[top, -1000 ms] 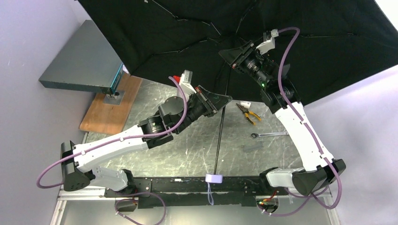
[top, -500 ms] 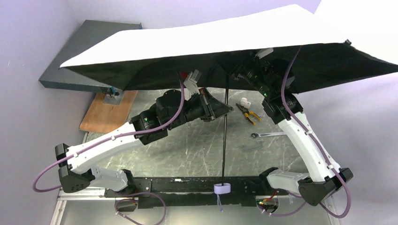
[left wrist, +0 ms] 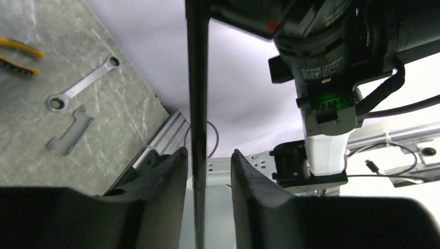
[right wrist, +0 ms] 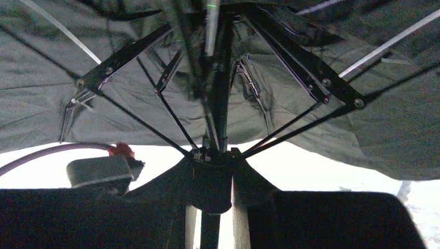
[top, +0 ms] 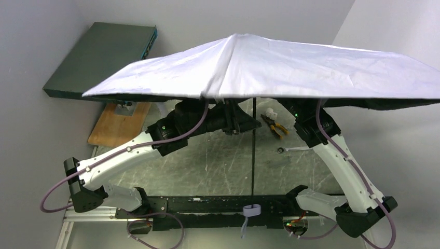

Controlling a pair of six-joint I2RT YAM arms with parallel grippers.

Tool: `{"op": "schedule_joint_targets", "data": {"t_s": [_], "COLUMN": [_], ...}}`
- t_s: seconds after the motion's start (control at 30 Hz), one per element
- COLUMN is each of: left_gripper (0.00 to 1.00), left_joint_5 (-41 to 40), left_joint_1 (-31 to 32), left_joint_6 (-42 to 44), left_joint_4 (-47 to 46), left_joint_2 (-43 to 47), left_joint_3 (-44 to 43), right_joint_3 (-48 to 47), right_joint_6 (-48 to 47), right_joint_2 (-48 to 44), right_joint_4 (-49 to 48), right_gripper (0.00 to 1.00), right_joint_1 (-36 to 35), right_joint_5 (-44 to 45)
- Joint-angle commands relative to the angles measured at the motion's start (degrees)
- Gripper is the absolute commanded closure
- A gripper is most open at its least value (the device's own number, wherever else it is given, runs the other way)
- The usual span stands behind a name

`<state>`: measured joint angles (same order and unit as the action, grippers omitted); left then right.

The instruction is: Open the umbrella

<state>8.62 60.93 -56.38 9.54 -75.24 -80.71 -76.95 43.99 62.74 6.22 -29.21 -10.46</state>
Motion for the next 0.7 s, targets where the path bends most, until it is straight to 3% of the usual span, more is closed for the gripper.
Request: {"op": "schedule_joint_targets", "data": {"t_s": [0.0, 0.07, 0.17, 0.3, 0.47, 0.67], "left_gripper": [0.45, 0.25, 0.19, 0.30, 0.31, 0.30], "left_joint_5": [3.1, 4.0, 5.7, 6.1, 8.3, 17.0], "left_joint_1": [-1.0, -0.9, -0.7, -0.2, 0.0, 0.0], "left_joint_6": [2.4, 3.8, 5.4, 7.6, 6.9, 4.4], "left_joint_4": [-12.0, -11.6, -13.0, -11.3, -15.6, -25.2], "left_joint_2": [1.5, 1.1, 0.6, -0.4, -0.6, -1.9], "left_joint_3": [2.2, 2.6, 3.3, 1.6, 3.2, 6.0], "right_joint_3": [-2.1, -2.1, -1.7, -0.3, -1.1, -0.5], "right_joint_6": [-2.9, -2.0, -1.5, -0.9, -1.3, -1.2], "right_joint_2": [-3.8, -4.2, -4.8, -5.9, -6.3, -8.7], "right_joint_4": [1.8, 2.5, 3.2, 3.1, 3.6, 2.2], "right_gripper": [1.00, 1.00, 1.00, 1.00, 1.00, 1.00], "right_joint_1": [-1.2, -1.1, -1.2, -1.2, -1.2, -1.2], "right_joint_5": [1.8, 3.1, 4.3, 5.6, 4.9, 5.8]}}
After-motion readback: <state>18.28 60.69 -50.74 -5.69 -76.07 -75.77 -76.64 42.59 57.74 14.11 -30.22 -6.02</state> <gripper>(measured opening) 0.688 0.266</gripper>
